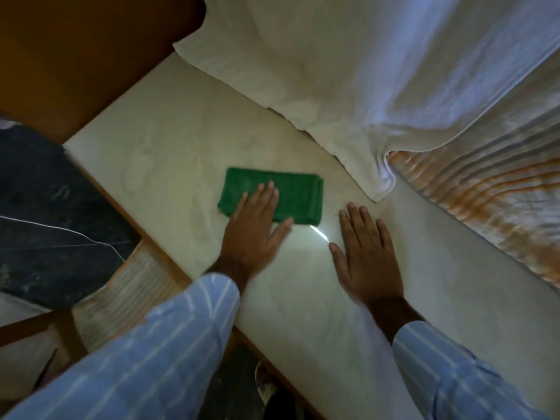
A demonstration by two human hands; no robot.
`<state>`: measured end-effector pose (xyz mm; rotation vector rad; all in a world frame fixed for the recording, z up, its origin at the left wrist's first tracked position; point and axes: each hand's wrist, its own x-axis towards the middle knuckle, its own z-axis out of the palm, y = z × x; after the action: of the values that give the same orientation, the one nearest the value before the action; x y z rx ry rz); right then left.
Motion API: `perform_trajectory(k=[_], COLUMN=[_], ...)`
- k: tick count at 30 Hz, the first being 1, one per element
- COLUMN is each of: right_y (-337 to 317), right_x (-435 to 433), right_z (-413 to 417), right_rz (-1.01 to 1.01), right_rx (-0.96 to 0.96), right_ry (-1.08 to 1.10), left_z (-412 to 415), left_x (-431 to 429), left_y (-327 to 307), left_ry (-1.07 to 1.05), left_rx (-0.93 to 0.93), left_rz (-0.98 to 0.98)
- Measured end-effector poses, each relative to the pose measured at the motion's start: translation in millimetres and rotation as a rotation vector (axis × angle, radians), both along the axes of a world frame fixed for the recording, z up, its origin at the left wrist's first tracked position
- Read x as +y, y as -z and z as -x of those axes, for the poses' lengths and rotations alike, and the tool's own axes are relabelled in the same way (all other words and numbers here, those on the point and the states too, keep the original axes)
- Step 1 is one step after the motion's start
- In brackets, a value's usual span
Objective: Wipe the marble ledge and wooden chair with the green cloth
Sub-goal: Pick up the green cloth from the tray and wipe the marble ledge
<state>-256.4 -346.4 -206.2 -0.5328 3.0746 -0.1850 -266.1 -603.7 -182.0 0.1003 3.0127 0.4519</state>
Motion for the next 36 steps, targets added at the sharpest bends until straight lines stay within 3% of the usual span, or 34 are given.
perform_trajectory(k=[4, 7, 12, 21, 25, 32, 36], right_y=[-2, -3, -1, 4, 4, -2, -4], right_x=[-1, -2, -2, 0, 0, -2, -2], right_z=[0, 0, 0, 1, -1, 0, 1], right_rz=[0.001, -0.001, -0.008, -0.003, 0.0, -0.003, -0.001], right_rx=[-0.007, -0.021, -0.021, 0.031, 0.031, -0.004, -0.036], right_ry=[0.005, 0.006, 0.007, 0.0, 0.003, 0.003, 0.006], left_z=[-81, -89, -27, 87, 56, -70, -80], left_x=[-7, -13, -24, -84, -78, -54, -51], left_y=[5, 6, 4, 0, 1, 3, 1], left_ry=[0.023, 0.002, -0.216, -0.232, -0.195, -0.098, -0.103], left_rx=[-0.027, -0.032, 0.005, -0.004, 0.005, -0.015, -0.053], left_rz=[0.024, 0.069, 0.07, 0.04, 0.053, 0.024, 0.029])
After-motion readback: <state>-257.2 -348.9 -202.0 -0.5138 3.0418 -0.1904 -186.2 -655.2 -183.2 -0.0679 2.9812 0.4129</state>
